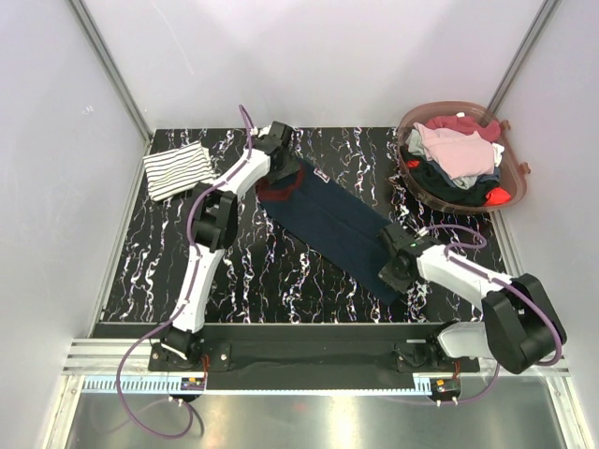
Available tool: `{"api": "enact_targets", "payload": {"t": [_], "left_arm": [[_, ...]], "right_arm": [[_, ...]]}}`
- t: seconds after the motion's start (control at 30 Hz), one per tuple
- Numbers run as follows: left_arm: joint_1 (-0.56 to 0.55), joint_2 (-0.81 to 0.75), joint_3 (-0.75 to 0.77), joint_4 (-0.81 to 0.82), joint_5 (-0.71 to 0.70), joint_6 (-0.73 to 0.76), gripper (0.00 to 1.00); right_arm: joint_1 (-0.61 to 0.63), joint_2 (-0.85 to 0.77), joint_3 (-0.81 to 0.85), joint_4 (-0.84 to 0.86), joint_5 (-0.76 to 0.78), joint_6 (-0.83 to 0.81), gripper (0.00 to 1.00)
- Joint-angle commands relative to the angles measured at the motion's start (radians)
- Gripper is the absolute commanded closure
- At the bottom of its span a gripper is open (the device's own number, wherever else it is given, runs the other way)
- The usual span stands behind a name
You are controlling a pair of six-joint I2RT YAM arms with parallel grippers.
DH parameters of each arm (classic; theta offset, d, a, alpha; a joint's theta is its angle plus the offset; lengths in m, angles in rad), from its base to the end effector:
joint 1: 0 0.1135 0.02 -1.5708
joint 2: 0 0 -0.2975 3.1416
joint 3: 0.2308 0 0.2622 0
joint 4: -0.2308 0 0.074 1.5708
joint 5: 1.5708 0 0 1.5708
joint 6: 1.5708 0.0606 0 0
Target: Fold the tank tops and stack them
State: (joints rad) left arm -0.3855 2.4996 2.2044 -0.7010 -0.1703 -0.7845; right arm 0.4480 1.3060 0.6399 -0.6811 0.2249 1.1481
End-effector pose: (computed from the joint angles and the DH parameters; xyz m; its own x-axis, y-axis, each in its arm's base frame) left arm 0.5530 -0.2133 0.1625 -0.7520 -0.4462 -0.4852 -0.3476 0.8938 -0.2833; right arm 0.1946 0.0785 0.1603 -0.7050 0.6476 -0.2893 0.6466 0.7544 0.1130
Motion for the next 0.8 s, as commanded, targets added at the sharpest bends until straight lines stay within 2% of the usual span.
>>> {"api": "enact_targets", "payload": {"t": [0.0,0.07,0.2,0.4,0.53,0.7,0.77], "left_arm": [[0.007,0.038,0.064,0.122,0.116,-0.010,0.42],[-0.003,0.044,0.064,0.255,0.143,-0.010,0.42],[0.007,0.100,0.129,0.382,0.077,-0.024,0.40],[0.117,0.114,0.138,0.531,0.046,-0.093,0.39],[0.175,0.146,0.181,0.627,0.025,-0.043,0.41],[0.186,0.179,0.230,0.782,0.020,0.027,0.37],[0.185,0.176,0.222,0.831,0.043,0.037,0.36]], "right_arm": [[0.089,0.004,0.023,-0.028,-0.024,0.067,1.00],[0.150,0.001,0.020,-0.003,-0.047,0.059,1.00],[0.247,0.027,0.004,0.177,-0.133,0.010,1.00],[0.391,0.157,0.122,0.221,-0.162,-0.040,0.98],[0.477,0.274,0.167,0.400,-0.291,-0.091,0.92],[0.615,0.511,0.464,0.351,-0.299,-0.181,0.86],[0.638,0.558,0.571,0.334,-0.298,-0.221,0.80]]}}
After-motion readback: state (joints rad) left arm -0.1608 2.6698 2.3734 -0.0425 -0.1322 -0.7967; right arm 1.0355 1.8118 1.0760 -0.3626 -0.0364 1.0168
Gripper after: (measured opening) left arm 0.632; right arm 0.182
